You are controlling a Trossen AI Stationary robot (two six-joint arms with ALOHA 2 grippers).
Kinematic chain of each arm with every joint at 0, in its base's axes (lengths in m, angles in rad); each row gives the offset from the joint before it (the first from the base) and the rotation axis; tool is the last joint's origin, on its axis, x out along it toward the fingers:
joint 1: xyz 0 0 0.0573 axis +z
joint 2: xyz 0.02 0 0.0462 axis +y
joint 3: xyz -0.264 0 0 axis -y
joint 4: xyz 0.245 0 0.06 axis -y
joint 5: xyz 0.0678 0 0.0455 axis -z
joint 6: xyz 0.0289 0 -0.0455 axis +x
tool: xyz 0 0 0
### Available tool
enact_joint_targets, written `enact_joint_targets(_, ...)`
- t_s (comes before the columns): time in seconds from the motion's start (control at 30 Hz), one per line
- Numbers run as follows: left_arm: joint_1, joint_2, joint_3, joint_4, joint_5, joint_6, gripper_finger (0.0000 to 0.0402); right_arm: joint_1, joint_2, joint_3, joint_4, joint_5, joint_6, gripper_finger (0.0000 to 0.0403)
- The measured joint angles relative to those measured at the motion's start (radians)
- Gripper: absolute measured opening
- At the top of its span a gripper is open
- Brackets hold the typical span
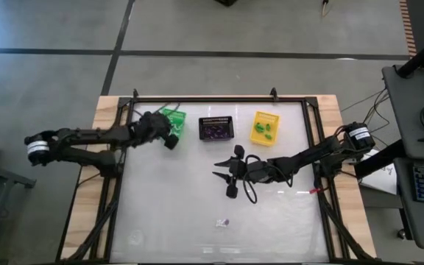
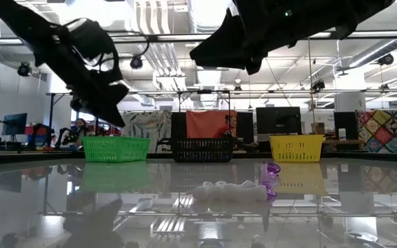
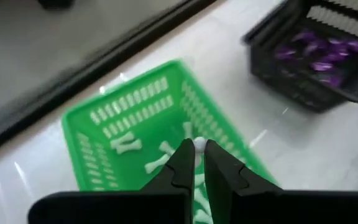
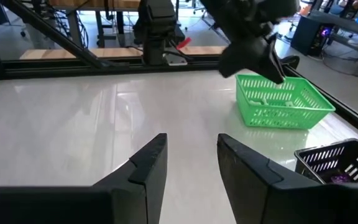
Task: Sort Halloween decoration
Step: Put the white bone toy into the green basket, then put the purple witch hat toy into the black basket
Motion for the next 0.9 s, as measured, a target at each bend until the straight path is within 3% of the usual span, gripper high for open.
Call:
enact_joint_targets(0.13,0.086,0.033,0.008,-0.005,0.064,-0.009,0.0018,0.000,0.000,0.000,-0.001,0.000,0.015,0.0136)
enact_joint_targets(0.6,0.089,0.060,0.030,-0.010,0.044,0.010,0.0119,-0.008,-0.015,0.001,-0.087,-0.009,0.160,0.0140)
enact_joint_targets(0.9,0.002,0.006,0.030,0.027,0.103,-0.009,0.0123,-0.009,-0.045,0.037,-0.320,-0.192,0.374,0.0132)
